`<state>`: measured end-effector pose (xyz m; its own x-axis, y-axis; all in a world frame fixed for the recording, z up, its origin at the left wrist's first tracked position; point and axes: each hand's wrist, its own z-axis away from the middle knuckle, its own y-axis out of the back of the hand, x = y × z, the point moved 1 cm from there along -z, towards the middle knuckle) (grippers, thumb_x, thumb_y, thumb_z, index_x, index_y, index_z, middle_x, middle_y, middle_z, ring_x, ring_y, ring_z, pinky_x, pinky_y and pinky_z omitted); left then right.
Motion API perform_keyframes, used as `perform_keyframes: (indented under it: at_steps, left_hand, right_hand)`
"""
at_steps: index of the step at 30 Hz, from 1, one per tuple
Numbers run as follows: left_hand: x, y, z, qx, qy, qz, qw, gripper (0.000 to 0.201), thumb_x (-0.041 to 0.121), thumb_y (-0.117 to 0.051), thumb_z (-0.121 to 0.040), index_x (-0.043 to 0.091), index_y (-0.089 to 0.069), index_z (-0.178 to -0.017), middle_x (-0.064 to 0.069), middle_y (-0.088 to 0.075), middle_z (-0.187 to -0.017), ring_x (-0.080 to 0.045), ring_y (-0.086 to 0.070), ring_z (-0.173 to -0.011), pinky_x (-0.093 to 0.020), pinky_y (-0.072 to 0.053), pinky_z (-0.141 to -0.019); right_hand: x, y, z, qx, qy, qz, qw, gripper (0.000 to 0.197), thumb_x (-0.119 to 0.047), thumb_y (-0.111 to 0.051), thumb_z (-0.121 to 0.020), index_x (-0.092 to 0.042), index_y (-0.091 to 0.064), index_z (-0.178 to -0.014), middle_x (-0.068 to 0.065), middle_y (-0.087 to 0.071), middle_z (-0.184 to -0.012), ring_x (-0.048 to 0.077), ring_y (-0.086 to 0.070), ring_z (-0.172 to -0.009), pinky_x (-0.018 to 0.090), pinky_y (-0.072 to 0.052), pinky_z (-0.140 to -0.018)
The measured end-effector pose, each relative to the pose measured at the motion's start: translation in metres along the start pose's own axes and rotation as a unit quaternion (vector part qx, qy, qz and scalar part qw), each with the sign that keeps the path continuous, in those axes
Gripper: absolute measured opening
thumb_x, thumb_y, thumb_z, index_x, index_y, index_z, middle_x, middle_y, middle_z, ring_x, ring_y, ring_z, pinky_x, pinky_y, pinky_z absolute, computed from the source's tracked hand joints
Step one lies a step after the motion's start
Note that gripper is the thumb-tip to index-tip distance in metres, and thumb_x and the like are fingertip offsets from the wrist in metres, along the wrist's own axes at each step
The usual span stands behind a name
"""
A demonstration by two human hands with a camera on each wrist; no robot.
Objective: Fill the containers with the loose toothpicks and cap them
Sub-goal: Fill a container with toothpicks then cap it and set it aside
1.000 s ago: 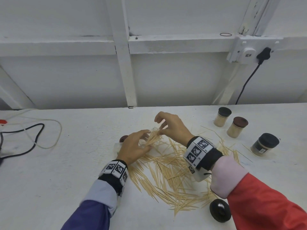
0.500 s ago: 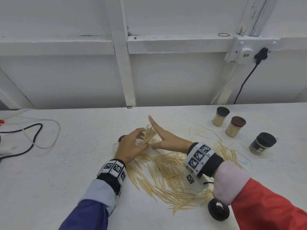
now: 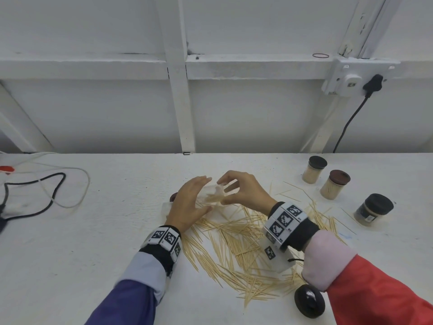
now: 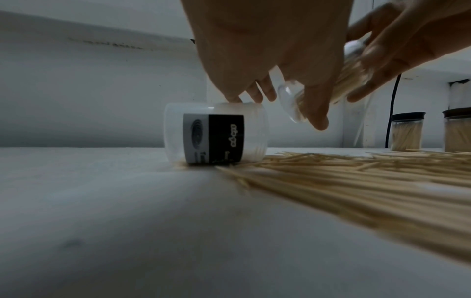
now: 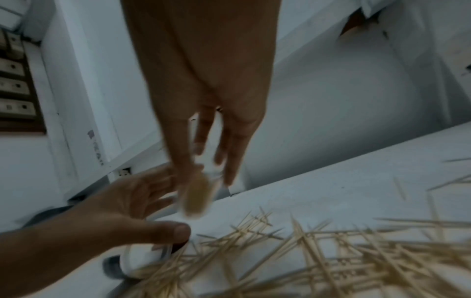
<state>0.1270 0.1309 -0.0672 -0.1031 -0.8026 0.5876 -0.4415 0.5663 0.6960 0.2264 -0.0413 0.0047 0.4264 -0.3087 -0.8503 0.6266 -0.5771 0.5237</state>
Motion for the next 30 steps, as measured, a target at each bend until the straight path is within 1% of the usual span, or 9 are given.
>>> perform_keyframes:
  at_steps: [3, 7, 11, 15, 17, 19, 22, 25, 30]
  left_hand:
    - [0.000, -0.001, 0.001, 0.003, -0.005, 0.000, 1.000, 0.070, 0.031, -0.080, -0.077, 0.022, -0.049, -0.139, 0.004, -0.049, -0.142, -0.006, -0.036, -0.132, -0.034, -0.032, -0.111]
    - [0.001, -0.001, 0.000, 0.009, -0.017, -0.011, 1.000, 0.068, 0.055, -0.067, -0.077, 0.025, -0.051, -0.136, 0.007, -0.051, -0.138, -0.009, -0.041, -0.130, -0.032, -0.032, -0.108]
    - [0.001, -0.001, -0.001, 0.019, -0.039, -0.016, 0.999, 0.058, 0.047, -0.073, -0.078, 0.028, -0.056, -0.130, 0.011, -0.056, -0.129, -0.006, -0.045, -0.123, -0.035, -0.038, -0.104]
    - [0.000, -0.001, 0.000, 0.013, -0.040, -0.024, 0.999, 0.050, 0.054, -0.065, -0.076, 0.030, -0.064, -0.120, 0.016, -0.063, -0.114, -0.008, -0.053, -0.111, -0.038, -0.040, -0.098]
    - [0.000, -0.002, 0.000, 0.011, -0.020, -0.025, 0.999, 0.054, 0.056, -0.062, -0.073, 0.029, -0.064, -0.120, 0.016, -0.063, -0.113, -0.008, -0.053, -0.110, -0.036, -0.038, -0.099]
    - [-0.001, -0.002, 0.001, 0.013, -0.006, -0.024, 1.000, 0.057, 0.057, -0.060, -0.071, 0.027, -0.065, -0.119, 0.016, -0.063, -0.112, -0.011, -0.055, -0.109, -0.035, -0.037, -0.099]
    - [0.000, -0.002, 0.000, 0.015, 0.008, -0.009, 1.000, 0.060, 0.057, -0.059, -0.070, 0.023, -0.066, -0.118, 0.019, -0.060, -0.109, -0.010, -0.054, -0.106, -0.033, -0.035, -0.098]
    - [0.002, -0.001, 0.000, 0.011, 0.011, -0.003, 1.000, 0.059, 0.055, -0.062, -0.070, 0.021, -0.066, -0.118, 0.020, -0.058, -0.108, -0.007, -0.052, -0.104, -0.032, -0.034, -0.097]
    - [0.004, -0.001, 0.000, 0.001, 0.019, 0.001, 1.000, 0.060, 0.055, -0.064, -0.069, 0.021, -0.066, -0.118, 0.022, -0.057, -0.107, -0.005, -0.051, -0.103, -0.030, -0.033, -0.096]
  right_hand:
    - [0.003, 0.001, 0.000, 0.000, -0.011, -0.009, 1.000, 0.047, -0.006, -0.089, -0.061, -0.019, -0.064, -0.098, 0.003, -0.064, -0.104, 0.018, -0.068, -0.089, 0.023, -0.057, -0.071]
    - [0.006, 0.000, 0.000, 0.007, -0.015, 0.014, 1.000, 0.050, -0.009, -0.091, -0.059, -0.022, -0.061, -0.096, 0.002, -0.062, -0.106, 0.016, -0.067, -0.088, 0.018, -0.054, -0.068]
    - [0.007, -0.002, 0.003, -0.019, -0.017, -0.019, 0.999, 0.049, -0.010, -0.091, -0.060, -0.024, -0.060, -0.096, 0.002, -0.062, -0.105, 0.017, -0.067, -0.089, 0.019, -0.054, -0.070]
    - [0.005, 0.008, 0.007, -0.088, -0.068, -0.135, 0.985, 0.041, -0.016, -0.081, -0.077, -0.016, -0.062, -0.113, 0.009, -0.065, -0.111, 0.021, -0.067, -0.098, 0.027, -0.058, -0.080]
    - [0.010, 0.017, 0.005, -0.082, -0.117, -0.067, 0.987, 0.038, -0.030, -0.070, -0.088, -0.015, -0.059, -0.122, 0.009, -0.064, -0.115, 0.020, -0.065, -0.101, 0.032, -0.057, -0.084]
    - [0.022, 0.023, 0.005, -0.082, -0.161, 0.139, 0.974, 0.042, -0.039, -0.060, -0.094, -0.012, -0.056, -0.126, 0.008, -0.061, -0.121, 0.020, -0.060, -0.104, 0.033, -0.051, -0.089]
    - [0.038, 0.020, 0.014, -0.158, -0.203, 0.372, 0.892, 0.047, -0.050, -0.050, -0.095, -0.008, -0.057, -0.115, 0.010, -0.054, -0.122, 0.025, -0.056, -0.111, 0.034, -0.045, -0.089]
    - [0.042, 0.009, 0.024, -0.203, -0.190, 0.422, 0.863, 0.060, -0.058, -0.047, -0.093, -0.005, -0.057, -0.118, 0.013, -0.043, -0.131, 0.027, -0.046, -0.117, 0.039, -0.043, -0.096]
    - [0.030, -0.013, 0.046, -0.196, -0.122, 0.387, 0.893, 0.070, -0.073, -0.055, -0.080, -0.008, -0.055, -0.106, 0.008, -0.046, -0.123, 0.018, -0.041, -0.101, 0.035, -0.042, -0.086]
